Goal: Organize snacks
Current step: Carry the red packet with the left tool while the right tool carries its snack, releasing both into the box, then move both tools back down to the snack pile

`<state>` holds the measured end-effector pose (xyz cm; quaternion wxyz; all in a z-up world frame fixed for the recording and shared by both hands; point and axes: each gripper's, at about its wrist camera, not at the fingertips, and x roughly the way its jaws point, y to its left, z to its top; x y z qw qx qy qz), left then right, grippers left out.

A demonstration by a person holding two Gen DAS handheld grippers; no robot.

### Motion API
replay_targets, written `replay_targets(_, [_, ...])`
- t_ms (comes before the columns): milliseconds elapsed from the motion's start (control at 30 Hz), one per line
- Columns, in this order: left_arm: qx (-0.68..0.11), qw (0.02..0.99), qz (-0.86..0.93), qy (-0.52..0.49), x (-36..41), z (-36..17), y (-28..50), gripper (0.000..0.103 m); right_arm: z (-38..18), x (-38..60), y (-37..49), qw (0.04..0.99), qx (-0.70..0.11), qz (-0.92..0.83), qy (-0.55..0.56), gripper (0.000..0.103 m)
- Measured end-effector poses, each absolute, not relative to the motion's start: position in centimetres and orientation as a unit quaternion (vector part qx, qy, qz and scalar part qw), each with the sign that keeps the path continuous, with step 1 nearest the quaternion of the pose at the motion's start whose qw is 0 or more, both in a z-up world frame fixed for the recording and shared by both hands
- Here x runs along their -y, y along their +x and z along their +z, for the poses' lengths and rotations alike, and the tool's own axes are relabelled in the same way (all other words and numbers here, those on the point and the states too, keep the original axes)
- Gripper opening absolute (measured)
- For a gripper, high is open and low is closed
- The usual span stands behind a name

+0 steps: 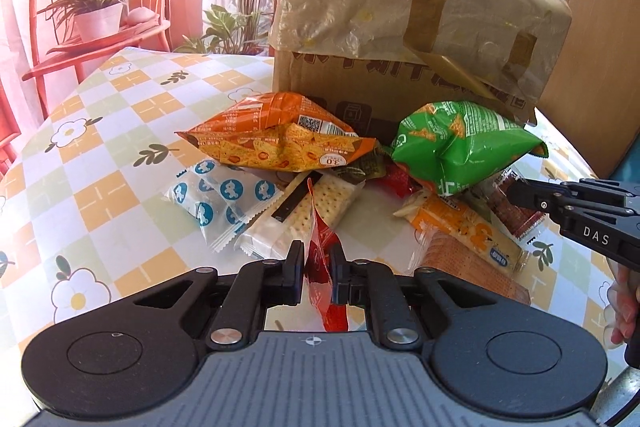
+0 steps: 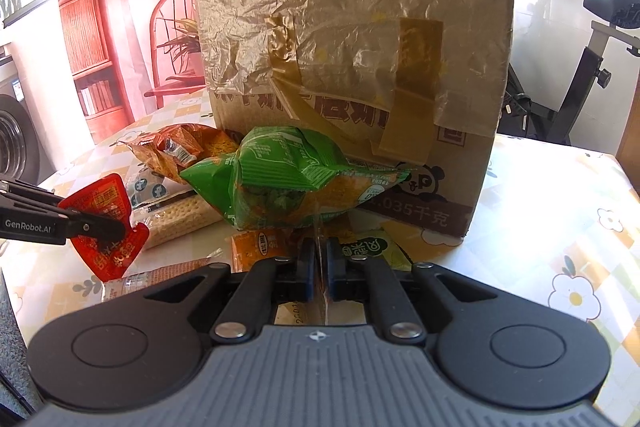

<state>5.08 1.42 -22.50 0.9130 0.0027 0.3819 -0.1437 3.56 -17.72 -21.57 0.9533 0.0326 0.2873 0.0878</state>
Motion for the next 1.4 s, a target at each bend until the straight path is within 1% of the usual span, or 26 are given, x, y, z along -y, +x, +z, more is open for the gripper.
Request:
replay_targets(200, [-0.354,0.925,-0.14,-0.005,-1.7,-20.8,5.0,0.013,-20.3,18.7,2.1,0.959,-0.272,0.066,0.041,0.006])
replay_targets(367, [-0.326,0.934,-0.143,-0.012,-1.8,-18.6,5.4,0.013,-17.9,19.8,0.8,0.968,-0.243,0.044,0.047,0.006])
replay_targets(600, [-0.256,0.952,-0.167,-0.014,-1.1,-12.5,6.7,0.014,-11.3,21.3,0.5,0.986,-0.163,0.023,0.036,0.006])
replay_targets(700, [-0.227,0.957,-0.18,-0.014,-0.5,-9.5,8.0,0.014,-7.6,21.8,2.0,0.991,-0.132,0.025,0.024,0.006])
replay_targets(833, [-0.198,0.96,-0.197,-0.019,1.0,-6.0,10.9,0.014,-4.3,22.1,5.5,0.994,-0.106,0.03,0.006,0.006])
replay_targets(1000, [-0.186,0.961,-0.202,-0.011,4.3,-3.5,16.0,0.014,-3.3,21.9,11.4,0.992,-0.124,0.036,0.001,0.006])
replay_targets(1167, [-0.199,0.959,-0.202,0.003,6.9,-3.6,20.4,0.014,-5.0,22.4,16.7,0.985,-0.169,0.036,0.019,0.007])
replay_targets(1233, [-0.206,0.958,-0.2,0.0,7.3,-4.2,21.9,0.015,-5.7,22.8,18.0,0.982,-0.181,0.039,0.03,0.017])
replay_targets(1267, [-0.208,0.958,-0.198,-0.004,7.1,-4.5,22.4,0.023,-5.9,22.9,18.5,0.982,-0.184,0.039,0.032,0.037])
replay_targets(1300, [-0.207,0.958,-0.196,-0.011,7.1,-4.6,22.8,0.045,-6.0,23.1,18.7,0.982,-0.181,0.041,0.036,0.061])
replay_targets(1333, [-0.204,0.959,-0.198,-0.022,6.7,-4.8,22.9,0.058,-6.0,23.3,18.7,0.984,-0.171,0.043,0.037,0.071])
replay_targets(1367, [-0.197,0.959,-0.2,-0.033,6.4,-5.0,22.9,0.075,-6.0,23.4,18.6,0.985,-0.161,0.044,0.035,0.087])
replay_targets(1400, [-0.185,0.961,-0.2,-0.044,5.9,-5.1,22.6,0.082,-6.0,23.4,18.2,0.988,-0.148,0.046,0.03,0.095])
